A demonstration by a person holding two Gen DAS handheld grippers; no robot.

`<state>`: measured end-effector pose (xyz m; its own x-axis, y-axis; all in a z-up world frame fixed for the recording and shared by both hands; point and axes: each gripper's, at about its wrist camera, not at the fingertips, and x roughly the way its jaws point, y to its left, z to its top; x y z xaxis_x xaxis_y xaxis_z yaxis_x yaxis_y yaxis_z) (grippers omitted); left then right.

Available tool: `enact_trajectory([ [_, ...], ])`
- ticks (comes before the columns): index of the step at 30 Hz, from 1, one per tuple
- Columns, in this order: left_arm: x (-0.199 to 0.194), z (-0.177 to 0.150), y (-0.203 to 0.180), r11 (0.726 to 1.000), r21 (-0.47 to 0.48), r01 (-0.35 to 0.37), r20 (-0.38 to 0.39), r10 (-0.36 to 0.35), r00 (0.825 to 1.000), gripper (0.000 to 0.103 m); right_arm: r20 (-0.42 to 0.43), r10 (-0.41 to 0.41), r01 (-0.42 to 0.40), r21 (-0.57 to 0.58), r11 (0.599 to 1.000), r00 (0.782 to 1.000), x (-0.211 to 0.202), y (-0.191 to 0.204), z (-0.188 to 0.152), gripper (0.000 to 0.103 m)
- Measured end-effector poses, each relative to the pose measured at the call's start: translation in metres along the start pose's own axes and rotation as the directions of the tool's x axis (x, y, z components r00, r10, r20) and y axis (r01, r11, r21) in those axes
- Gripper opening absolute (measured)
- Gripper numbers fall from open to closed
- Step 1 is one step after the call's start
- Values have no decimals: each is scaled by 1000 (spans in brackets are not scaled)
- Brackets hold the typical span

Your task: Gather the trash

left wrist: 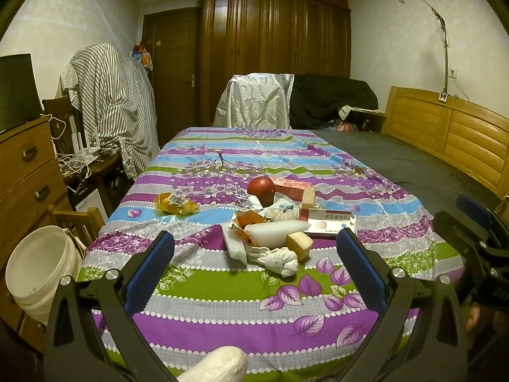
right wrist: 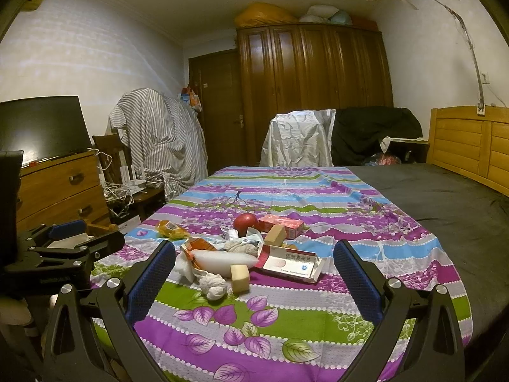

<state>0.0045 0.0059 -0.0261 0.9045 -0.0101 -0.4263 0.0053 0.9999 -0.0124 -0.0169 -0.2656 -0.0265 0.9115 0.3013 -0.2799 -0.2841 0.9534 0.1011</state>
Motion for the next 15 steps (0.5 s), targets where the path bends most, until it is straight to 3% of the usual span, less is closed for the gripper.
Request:
enact_trajectory([
  [15,0,2,1,1000,1,0,-3,0,1000,98,0,0,0,-1,1000,1000,0,0,0,99],
])
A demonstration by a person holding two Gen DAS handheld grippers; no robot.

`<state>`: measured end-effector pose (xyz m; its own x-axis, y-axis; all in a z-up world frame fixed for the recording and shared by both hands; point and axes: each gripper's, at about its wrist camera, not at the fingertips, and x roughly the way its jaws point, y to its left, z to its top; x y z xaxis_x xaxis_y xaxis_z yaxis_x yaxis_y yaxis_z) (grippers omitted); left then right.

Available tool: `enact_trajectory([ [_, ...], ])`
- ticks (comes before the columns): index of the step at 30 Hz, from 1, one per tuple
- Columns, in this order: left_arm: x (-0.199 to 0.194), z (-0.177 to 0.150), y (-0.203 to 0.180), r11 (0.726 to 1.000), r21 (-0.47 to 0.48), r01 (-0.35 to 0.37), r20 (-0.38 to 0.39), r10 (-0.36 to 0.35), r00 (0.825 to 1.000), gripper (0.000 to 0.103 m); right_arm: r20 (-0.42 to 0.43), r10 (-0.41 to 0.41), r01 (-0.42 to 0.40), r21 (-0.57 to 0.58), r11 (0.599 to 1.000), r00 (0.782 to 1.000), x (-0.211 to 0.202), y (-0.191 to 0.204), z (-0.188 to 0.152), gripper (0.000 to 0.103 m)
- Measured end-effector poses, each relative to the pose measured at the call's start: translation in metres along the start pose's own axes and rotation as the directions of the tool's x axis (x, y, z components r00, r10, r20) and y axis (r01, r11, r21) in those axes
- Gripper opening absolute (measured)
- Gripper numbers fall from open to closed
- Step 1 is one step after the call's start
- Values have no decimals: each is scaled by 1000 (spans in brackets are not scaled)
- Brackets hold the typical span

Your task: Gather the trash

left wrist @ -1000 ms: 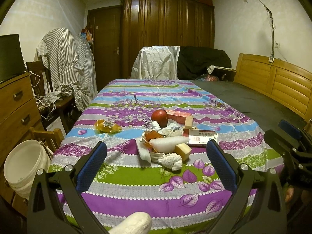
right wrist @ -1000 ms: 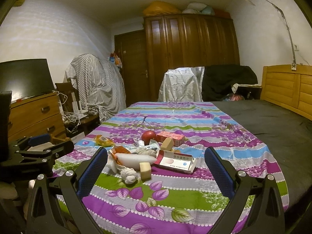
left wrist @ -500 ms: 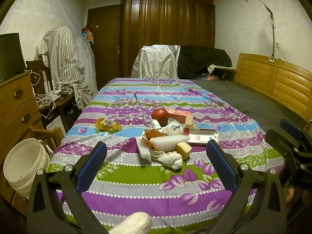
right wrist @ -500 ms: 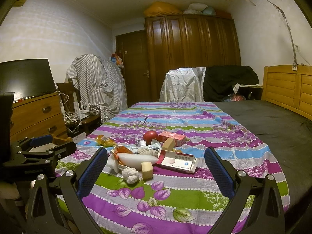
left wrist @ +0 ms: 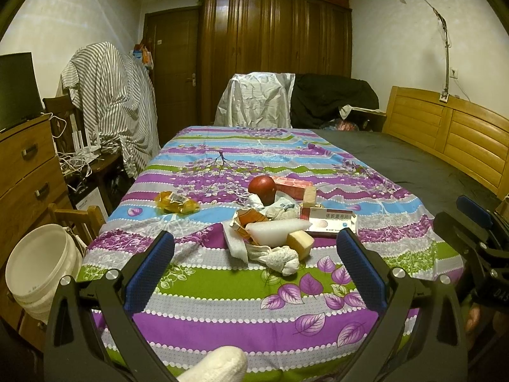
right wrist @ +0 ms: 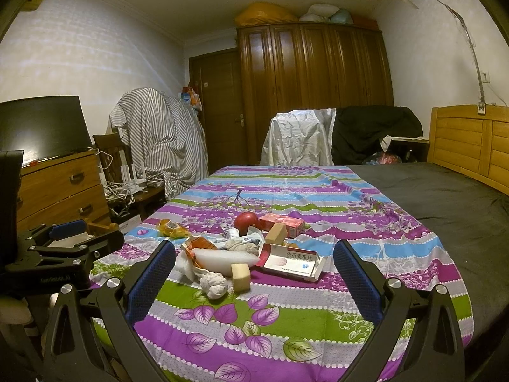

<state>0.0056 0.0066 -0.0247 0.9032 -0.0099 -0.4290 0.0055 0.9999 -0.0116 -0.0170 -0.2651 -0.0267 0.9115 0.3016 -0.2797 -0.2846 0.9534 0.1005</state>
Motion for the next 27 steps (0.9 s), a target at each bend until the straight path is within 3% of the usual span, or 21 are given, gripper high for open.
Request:
enact_trajectory([
  [12,1,-13,7,1000,-4,-5,-15,5,1000,98,-13,8,-8,1,1000,1000,2,4,-7,99],
  [17,24,-16,21,999,-50,21,-101,-26,995,98,-35,13,-12,9,1000,999,9,-5,-12,99],
  [20,57,-35,32,995,-94,28,-234,-50,971,98,-60,13,-12,25,1000,998,19,-14,-19,99],
  [24,104,-66,25,982,-150,113,-399,-164,902,98,-103,19,-15,40,999,995,35,-24,-30,99],
  [27,131,-64,11,982,-136,129,-428,-175,886,98,-130,21,-15,53,998,991,46,-33,-37,99],
])
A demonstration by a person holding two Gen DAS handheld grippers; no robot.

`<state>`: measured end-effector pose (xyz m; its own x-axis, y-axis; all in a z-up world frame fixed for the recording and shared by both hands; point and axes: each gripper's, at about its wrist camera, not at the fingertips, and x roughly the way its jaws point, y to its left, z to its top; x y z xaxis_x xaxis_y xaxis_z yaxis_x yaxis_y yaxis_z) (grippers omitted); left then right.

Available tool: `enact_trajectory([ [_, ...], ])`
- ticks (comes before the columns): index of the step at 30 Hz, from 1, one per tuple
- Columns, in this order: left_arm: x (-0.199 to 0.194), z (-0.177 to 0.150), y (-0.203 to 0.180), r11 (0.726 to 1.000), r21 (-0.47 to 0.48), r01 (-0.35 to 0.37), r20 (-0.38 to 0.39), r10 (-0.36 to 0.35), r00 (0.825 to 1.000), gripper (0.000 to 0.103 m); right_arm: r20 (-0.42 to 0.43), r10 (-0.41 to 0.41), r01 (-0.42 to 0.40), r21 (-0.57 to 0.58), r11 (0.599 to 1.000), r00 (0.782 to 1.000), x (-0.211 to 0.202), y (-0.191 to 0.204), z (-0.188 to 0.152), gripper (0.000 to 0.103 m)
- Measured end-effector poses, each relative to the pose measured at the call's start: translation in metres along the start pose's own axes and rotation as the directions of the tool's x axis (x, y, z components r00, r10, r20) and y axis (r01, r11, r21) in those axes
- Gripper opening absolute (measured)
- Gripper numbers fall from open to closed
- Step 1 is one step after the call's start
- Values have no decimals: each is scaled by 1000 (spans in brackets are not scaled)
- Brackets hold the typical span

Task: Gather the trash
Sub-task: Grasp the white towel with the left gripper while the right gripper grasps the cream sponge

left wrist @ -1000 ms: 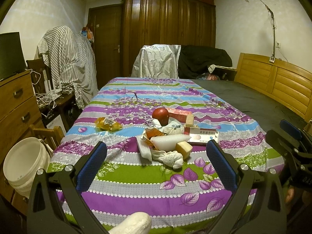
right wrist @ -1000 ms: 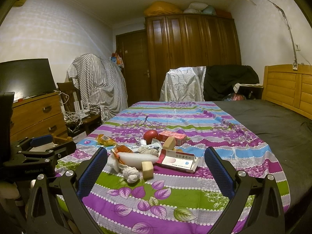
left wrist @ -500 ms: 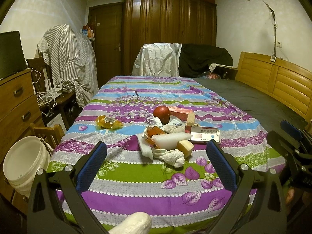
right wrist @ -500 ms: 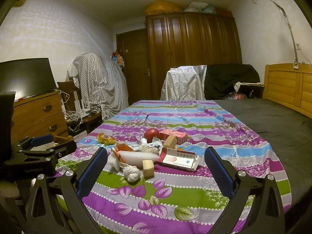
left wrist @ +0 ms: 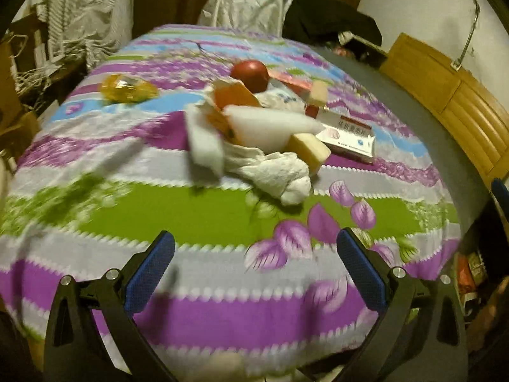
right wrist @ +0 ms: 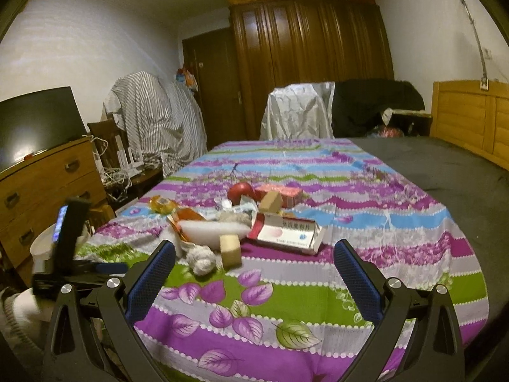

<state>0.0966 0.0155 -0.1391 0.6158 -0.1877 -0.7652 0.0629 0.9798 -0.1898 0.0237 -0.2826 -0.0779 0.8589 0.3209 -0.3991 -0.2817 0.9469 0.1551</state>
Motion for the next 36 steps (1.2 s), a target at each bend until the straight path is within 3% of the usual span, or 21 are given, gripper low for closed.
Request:
enact_trajectory([
  [5,45,29,4,999,-32,-34,-35,33,999,96,-41,-4,5,20,1000,999,19,-17,-9,99],
  [8,60,35,4,999,-49,-15,-57,12,998,94,-77,10,-8,26,1000,997,34,-26,-13,99],
  [10,65,39,0,1000,-26,-6,-51,4,999,87,-106,35,-32,30,999,994,46,-30,-16,99],
  [12,63,39,1,999,-27,47,-42,-48,998,66,-130,70,-66,30,997,989,60,-30,-16,98],
  [14,61,42,6,996,-23,83,-31,-84,996,52,-158,118,-115,29,993,980,79,-30,-16,95],
  [18,41,32,10,996,30,82,-9,-81,997,41,-240,220,-210,65,976,946,121,-24,-13,62],
  [21,32,23,24,996,40,84,-19,-83,996,40,-311,292,-286,68,956,904,161,-9,-11,60],
  [29,29,15,52,998,-2,59,-42,-59,997,40,-429,315,-307,90,948,847,249,13,-9,60],
  [30,28,14,53,998,-4,61,-42,-61,997,40,-450,314,-310,85,947,836,256,14,-11,52],
  [31,27,15,52,997,-8,73,-46,-73,996,40,-459,309,-307,83,948,833,258,15,-13,36],
  [34,17,16,41,993,1,122,-29,-121,992,49,-416,286,-279,80,957,863,242,7,-12,33],
  [36,15,17,28,989,16,146,-13,-146,989,68,-393,260,-250,79,965,882,226,-1,-13,33],
])
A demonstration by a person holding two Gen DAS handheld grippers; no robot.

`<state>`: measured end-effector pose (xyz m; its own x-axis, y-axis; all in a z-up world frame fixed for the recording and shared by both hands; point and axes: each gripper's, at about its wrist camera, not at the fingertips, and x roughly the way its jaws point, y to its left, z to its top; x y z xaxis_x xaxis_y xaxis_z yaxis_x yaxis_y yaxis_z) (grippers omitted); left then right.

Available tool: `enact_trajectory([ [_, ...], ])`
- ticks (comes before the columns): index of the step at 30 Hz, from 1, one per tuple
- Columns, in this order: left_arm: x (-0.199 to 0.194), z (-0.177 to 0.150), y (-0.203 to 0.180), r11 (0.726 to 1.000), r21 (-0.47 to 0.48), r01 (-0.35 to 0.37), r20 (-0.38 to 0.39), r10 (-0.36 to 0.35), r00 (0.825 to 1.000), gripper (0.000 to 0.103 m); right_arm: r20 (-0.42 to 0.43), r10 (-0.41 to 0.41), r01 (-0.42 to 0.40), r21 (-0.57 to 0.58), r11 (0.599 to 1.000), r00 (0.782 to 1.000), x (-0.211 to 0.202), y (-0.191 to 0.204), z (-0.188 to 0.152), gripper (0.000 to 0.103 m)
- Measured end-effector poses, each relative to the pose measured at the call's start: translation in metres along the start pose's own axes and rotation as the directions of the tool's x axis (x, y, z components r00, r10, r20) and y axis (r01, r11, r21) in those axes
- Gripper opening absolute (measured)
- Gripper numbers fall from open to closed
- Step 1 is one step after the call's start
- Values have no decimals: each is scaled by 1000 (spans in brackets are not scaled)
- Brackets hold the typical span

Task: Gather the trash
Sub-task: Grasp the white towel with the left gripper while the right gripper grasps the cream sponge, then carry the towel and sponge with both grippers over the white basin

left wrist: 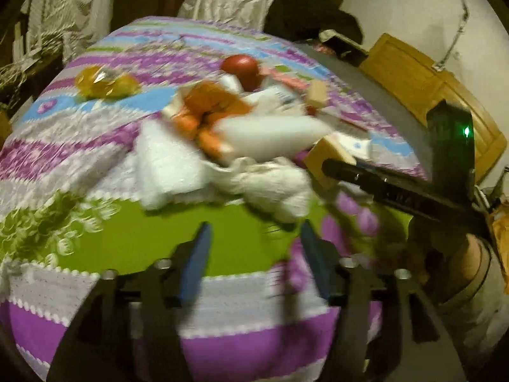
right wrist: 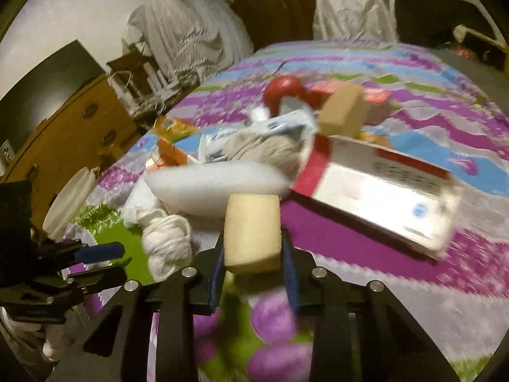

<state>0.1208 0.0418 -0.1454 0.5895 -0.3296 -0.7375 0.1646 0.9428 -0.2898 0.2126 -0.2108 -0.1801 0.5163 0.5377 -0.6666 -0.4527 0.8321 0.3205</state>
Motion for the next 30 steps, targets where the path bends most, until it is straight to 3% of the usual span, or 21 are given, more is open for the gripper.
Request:
enact_trajectory([
  [2,7,4,-7,1000,-6,-18,5,18,1000,73,18,-44,44,14,999,999,-16,-7,-11,33],
  [7,47,25,-12,993,-66,-101,-5,101,995,73,22,-76,75,49,996,997,-33,-19,-32,33],
  [10,63,29,-13,987,-62,-146,-12,146,989,67,31,-82,80,47,996,996,-35,-21,-35,33],
  [12,64,29,-12,989,-56,-139,4,139,990,50,51,-98,96,38,995,994,-37,-19,-34,33],
  [14,58,28,-16,988,-36,-147,24,148,989,45,79,-120,117,34,992,990,-42,-14,-34,33],
  [20,9,21,-28,984,22,-176,132,171,976,44,198,-165,166,11,986,966,-71,11,-32,32],
  [23,-24,20,-40,979,61,-195,213,178,961,44,283,-188,204,-28,979,941,-96,36,-28,32],
  [30,-92,21,-66,961,80,-264,424,207,882,44,452,-228,285,-62,957,862,-153,83,-23,32],
])
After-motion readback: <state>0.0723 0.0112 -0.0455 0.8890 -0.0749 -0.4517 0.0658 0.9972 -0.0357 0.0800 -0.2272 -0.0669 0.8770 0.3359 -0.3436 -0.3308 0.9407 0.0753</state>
